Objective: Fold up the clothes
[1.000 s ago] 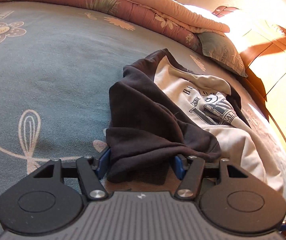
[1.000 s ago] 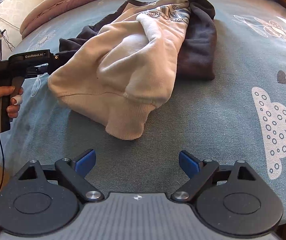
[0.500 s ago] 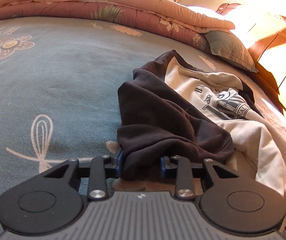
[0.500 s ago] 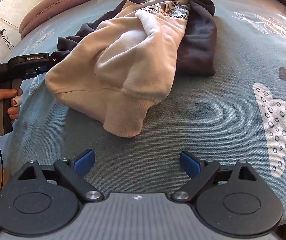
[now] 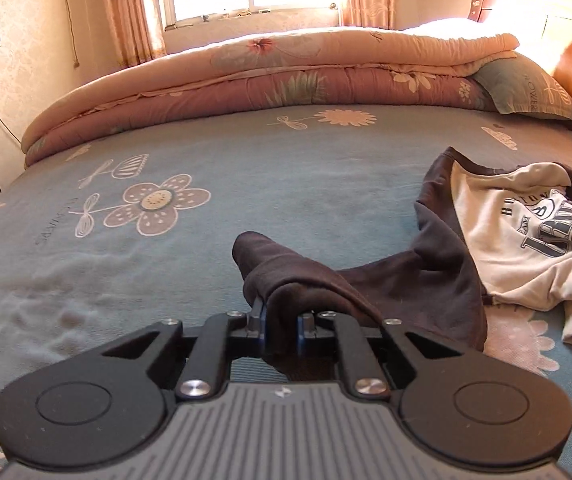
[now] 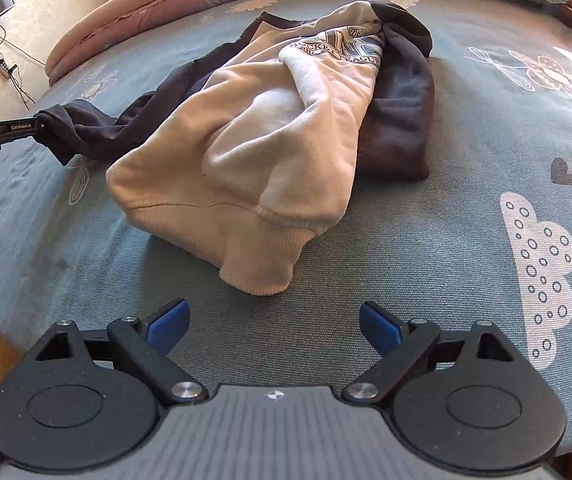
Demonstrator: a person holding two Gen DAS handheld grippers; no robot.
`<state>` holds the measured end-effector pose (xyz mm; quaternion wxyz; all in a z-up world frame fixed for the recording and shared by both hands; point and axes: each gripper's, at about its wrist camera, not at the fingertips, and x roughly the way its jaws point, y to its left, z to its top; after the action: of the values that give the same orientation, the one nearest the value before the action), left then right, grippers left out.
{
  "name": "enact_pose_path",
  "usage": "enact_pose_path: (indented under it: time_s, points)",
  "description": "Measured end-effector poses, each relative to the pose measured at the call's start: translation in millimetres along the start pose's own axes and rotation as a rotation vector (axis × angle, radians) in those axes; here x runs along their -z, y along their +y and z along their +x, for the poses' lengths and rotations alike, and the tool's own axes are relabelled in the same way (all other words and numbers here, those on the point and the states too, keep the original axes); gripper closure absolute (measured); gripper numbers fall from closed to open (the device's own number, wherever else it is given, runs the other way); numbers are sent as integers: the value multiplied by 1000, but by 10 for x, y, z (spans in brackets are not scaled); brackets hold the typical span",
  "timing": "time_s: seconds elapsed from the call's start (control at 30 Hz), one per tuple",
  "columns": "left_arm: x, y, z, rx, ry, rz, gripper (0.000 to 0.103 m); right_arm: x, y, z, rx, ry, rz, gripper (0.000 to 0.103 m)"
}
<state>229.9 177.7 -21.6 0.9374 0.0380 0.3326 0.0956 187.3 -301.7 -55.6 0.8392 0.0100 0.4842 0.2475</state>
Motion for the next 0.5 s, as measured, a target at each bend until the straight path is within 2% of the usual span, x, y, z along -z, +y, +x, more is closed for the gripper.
enact_pose_path:
  time_s: [0.17, 0.3, 0.5]
  points:
    - [105, -42, -37, -29, 7, 115, 92, -115, 180, -46, -19, -20, -60, 8]
    - [282, -174, 41, -21, 41, 191, 91, -199, 358, -77, -45, -41, -102, 8]
    - [407, -428, 25, 136, 1, 240, 85, -164, 560, -12, -69, -23, -126, 8]
